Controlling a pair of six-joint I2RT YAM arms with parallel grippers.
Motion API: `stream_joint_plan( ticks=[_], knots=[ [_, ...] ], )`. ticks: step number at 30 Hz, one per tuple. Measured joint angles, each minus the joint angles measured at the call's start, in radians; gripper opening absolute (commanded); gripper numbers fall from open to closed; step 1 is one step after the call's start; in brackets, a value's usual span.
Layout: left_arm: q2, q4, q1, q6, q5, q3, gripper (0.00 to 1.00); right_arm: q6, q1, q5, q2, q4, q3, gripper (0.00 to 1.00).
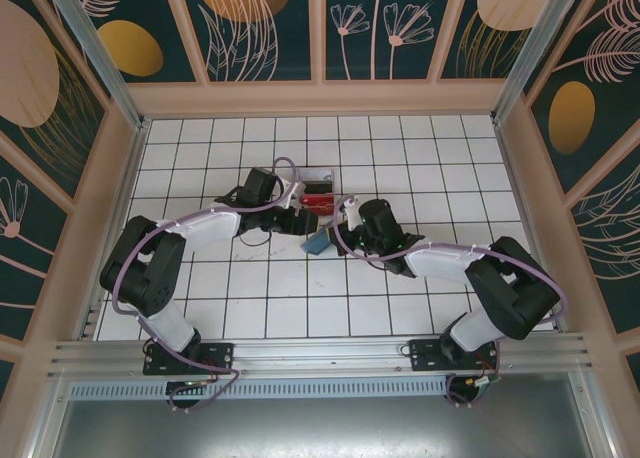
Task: Put the credit cards into the card holder
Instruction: Open the card holder at the center of the table.
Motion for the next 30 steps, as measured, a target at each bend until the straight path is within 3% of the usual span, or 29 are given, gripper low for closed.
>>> stream_joint_plan(
  ticks=[13,17,26,30],
  knots=[
    [0.101,-0.134,-0.043,0.119,-0.039,0.120,0.66,0.000,-0.005,-0.016,0.000,-0.001,0.000,0.01],
    [0.129,-0.173,-0.060,0.144,-0.078,0.147,0.54,0.002,-0.009,-0.018,0.000,-0.005,0.000,0.01],
    [0.151,-0.211,-0.060,0.154,-0.227,0.161,0.03,0.003,-0.029,-0.020,-0.015,-0.005,-0.014,0.02],
    [0.113,-0.171,-0.050,0.101,-0.281,0.113,0.00,0.003,-0.055,-0.011,-0.026,-0.006,-0.052,0.09]
  ],
)
